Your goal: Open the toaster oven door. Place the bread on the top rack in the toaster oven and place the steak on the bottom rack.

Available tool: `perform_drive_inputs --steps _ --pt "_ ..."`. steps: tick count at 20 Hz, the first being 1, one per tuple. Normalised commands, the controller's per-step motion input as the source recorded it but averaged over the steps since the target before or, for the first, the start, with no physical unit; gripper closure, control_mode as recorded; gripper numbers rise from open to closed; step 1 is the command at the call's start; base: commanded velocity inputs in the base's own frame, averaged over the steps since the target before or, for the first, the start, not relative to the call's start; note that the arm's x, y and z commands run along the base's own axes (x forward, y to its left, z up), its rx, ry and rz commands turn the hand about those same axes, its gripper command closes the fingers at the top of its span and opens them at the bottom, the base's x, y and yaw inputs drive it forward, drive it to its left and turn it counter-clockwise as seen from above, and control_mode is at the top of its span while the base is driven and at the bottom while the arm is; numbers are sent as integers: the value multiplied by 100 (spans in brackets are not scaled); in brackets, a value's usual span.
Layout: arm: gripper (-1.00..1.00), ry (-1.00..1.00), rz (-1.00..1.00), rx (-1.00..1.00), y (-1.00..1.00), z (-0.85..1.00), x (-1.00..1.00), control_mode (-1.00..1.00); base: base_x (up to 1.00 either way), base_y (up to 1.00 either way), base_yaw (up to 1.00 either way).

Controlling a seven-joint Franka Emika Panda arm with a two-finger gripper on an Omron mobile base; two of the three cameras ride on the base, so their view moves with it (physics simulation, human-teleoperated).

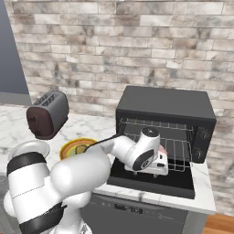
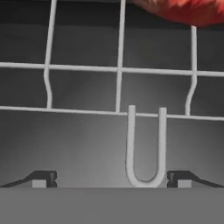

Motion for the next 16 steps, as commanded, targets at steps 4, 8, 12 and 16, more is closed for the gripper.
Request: perform_drive_inputs --steps 4,8,12,16 --pt "-100 0 0 0 0 -8 27 -100 0 0 0" --pt "-100 0 0 0 -2 -14 25 -100 0 0 0" --pt "-100 0 0 0 -15 -15 16 -100 0 0 0" --pt "-100 0 0 0 -32 -7 5 -100 0 0 0"
